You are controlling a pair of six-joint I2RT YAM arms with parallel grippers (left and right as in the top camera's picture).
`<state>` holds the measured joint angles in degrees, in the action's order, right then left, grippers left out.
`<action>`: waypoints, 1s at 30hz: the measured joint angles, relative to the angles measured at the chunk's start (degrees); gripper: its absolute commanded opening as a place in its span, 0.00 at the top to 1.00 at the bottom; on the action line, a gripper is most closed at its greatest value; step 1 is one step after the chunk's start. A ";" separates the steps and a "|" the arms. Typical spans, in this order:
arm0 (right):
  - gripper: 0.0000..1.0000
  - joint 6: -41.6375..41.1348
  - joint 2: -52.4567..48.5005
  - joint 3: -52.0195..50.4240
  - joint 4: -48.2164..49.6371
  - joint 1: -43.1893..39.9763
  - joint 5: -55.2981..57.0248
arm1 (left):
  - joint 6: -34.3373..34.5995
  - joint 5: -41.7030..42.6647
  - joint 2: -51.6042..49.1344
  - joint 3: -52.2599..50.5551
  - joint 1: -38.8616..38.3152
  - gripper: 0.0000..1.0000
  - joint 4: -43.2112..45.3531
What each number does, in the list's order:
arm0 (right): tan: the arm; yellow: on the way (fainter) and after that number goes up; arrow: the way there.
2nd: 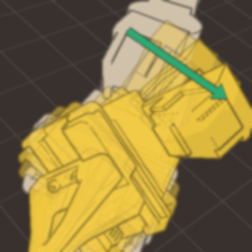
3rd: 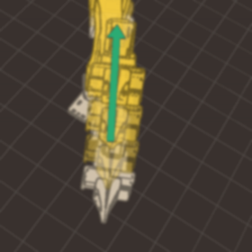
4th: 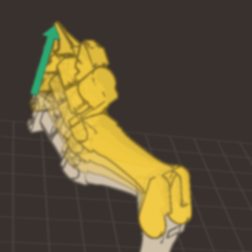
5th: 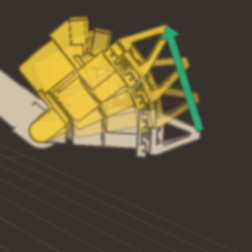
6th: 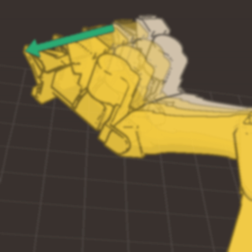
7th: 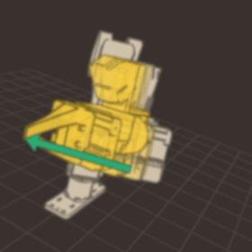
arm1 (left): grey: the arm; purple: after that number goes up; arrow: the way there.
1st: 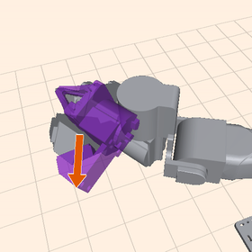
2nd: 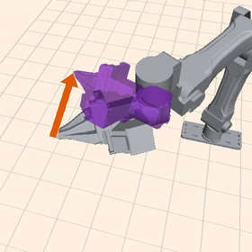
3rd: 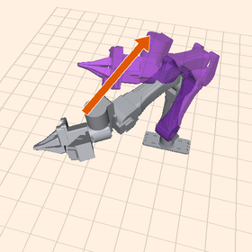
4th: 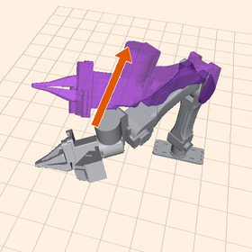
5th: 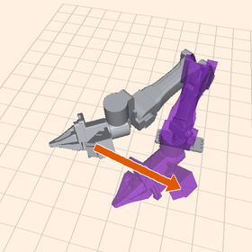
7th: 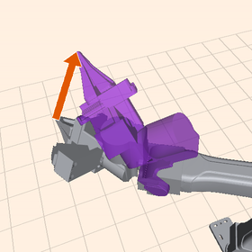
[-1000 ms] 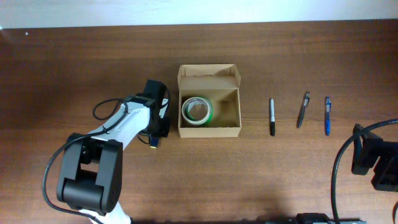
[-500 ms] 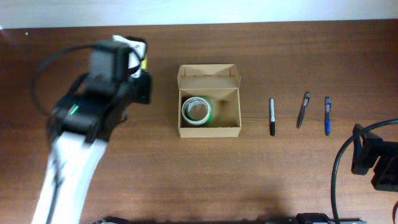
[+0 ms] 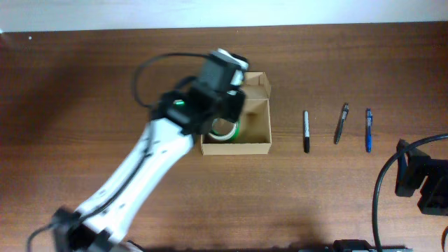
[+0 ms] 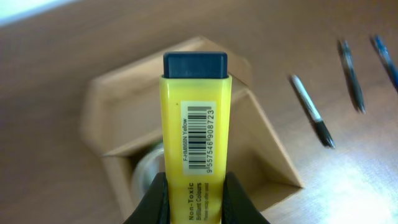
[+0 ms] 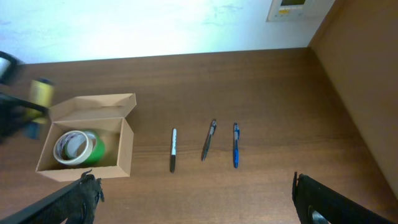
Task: Pack container
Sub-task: 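Carry the yellow highlighter over the box and lower it inside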
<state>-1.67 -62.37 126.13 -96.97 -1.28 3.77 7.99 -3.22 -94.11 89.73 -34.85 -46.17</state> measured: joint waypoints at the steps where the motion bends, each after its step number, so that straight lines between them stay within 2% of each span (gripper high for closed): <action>1: 0.01 -0.07 0.00 0.00 0.00 0.00 0.02 | 0.44 0.28 -1.51 0.00 -0.92 0.98 0.26; 7: 0.01 -0.07 0.02 0.00 0.00 0.00 -0.13 | 4.31 3.45 -8.66 -0.09 -4.66 0.98 1.60; 14: 0.01 -0.04 0.02 0.00 0.00 0.00 -0.15 | 6.23 4.37 -10.43 -0.28 -7.52 0.98 3.54; 22: 0.01 -0.04 0.02 0.00 0.02 0.00 -0.15 | 7.13 4.17 -14.86 -0.28 -7.74 0.98 4.94; 30: 0.01 -0.04 0.02 0.00 0.00 0.00 -0.15 | 12.28 1.66 -17.51 -0.28 -7.74 0.98 5.25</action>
<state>-1.72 -62.35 126.13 -96.97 -1.28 3.62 20.27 -1.56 -111.61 89.45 -42.59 -40.93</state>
